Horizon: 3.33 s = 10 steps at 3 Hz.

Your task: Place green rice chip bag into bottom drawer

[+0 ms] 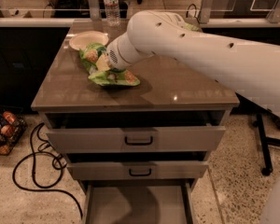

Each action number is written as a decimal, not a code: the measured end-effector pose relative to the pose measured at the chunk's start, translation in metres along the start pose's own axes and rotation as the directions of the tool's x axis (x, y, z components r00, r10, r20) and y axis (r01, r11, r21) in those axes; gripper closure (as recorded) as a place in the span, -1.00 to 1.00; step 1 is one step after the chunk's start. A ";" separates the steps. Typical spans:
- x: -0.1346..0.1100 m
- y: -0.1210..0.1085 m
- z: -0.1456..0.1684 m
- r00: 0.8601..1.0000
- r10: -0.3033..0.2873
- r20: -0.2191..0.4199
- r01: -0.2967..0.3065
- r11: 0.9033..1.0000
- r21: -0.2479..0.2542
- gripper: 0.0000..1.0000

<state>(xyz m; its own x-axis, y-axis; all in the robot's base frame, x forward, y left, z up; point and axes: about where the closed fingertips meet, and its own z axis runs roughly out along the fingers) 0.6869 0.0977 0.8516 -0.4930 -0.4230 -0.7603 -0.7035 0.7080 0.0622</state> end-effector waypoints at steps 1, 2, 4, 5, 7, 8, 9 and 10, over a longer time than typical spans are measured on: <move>-0.008 -0.004 -0.047 0.997 -0.062 0.041 0.061 0.998 0.026 1.00; -0.031 -0.005 -0.135 0.978 -0.183 0.102 0.174 0.981 0.089 1.00; -0.048 -0.007 -0.231 0.934 -0.330 0.136 0.313 0.940 0.136 1.00; -0.026 -0.014 -0.253 0.922 -0.370 0.117 0.361 0.928 0.090 1.00; 0.067 -0.006 -0.282 0.917 -0.389 0.092 0.391 0.920 -0.011 1.00; 0.140 0.013 -0.286 0.924 -0.367 0.106 0.373 0.927 -0.038 1.00; 0.139 0.013 -0.286 0.924 -0.367 0.106 0.373 0.927 -0.038 1.00; 0.140 0.012 -0.287 0.915 -0.392 0.097 0.397 0.916 -0.049 1.00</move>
Offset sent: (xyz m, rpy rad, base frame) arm -0.0882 -0.1181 0.1986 -0.1008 -0.3732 0.0756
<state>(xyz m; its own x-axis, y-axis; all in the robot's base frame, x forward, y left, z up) 0.4627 -0.1155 0.9310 -0.1259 -0.6093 -0.7829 -0.8658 0.4528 -0.2132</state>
